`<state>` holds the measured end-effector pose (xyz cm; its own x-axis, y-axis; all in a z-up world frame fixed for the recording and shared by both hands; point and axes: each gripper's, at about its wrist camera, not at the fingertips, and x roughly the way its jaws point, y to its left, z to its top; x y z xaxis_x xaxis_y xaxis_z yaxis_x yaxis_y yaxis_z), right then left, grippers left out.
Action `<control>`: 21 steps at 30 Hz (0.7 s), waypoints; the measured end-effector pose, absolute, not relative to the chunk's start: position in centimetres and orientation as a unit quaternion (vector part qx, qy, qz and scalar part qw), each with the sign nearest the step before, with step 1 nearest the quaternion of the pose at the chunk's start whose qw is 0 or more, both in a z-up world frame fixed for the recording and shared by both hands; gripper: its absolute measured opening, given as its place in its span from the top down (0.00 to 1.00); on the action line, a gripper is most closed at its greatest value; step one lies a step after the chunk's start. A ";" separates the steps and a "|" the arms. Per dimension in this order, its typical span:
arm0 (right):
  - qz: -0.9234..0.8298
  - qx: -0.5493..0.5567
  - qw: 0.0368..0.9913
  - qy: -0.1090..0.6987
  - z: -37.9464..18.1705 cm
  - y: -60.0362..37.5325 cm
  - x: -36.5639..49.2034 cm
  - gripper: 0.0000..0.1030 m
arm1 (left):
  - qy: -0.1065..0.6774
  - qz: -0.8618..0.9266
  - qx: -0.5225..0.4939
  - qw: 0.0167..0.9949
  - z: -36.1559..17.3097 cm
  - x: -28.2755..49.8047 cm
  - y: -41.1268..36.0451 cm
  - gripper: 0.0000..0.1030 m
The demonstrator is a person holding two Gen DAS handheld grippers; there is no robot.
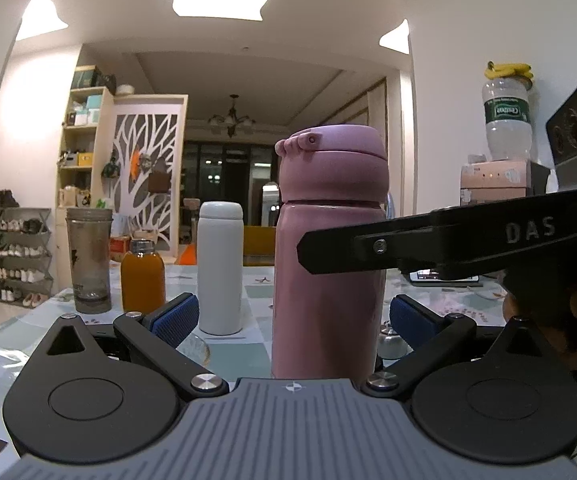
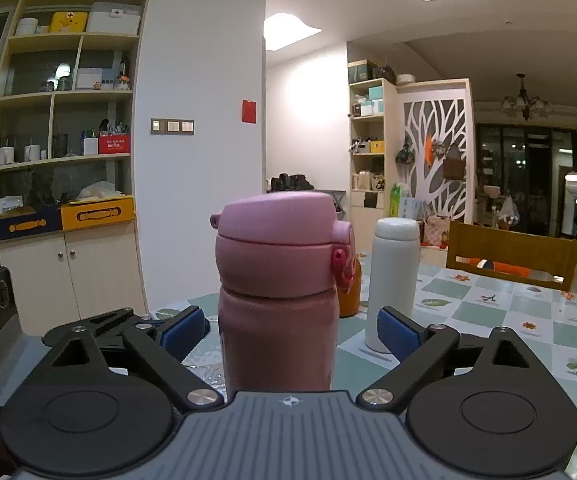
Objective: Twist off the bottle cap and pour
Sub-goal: 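Grasp the thermos body with the left gripper while the right gripper regrasps the lid, then twist the pink lid with the right gripper while the left gripper holds the body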
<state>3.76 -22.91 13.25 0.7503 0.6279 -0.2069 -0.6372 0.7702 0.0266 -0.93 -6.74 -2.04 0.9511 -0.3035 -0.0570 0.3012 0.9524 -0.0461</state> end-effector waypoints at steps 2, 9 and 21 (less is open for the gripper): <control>0.341 -0.027 0.935 0.096 13.6 -22.9 3.7 0.06 | 0.036 -0.156 -0.025 0.987 -2.1 -0.6 -6.7 0.03; 0.351 -0.041 0.933 0.072 15.2 -22.6 4.0 0.04 | 0.040 -0.168 -0.024 0.985 -2.0 0.0 -7.1 0.12; 0.336 -0.040 0.938 0.072 16.6 -23.1 3.8 0.11 | 0.033 -0.177 -0.009 0.984 -2.3 0.1 -8.2 0.35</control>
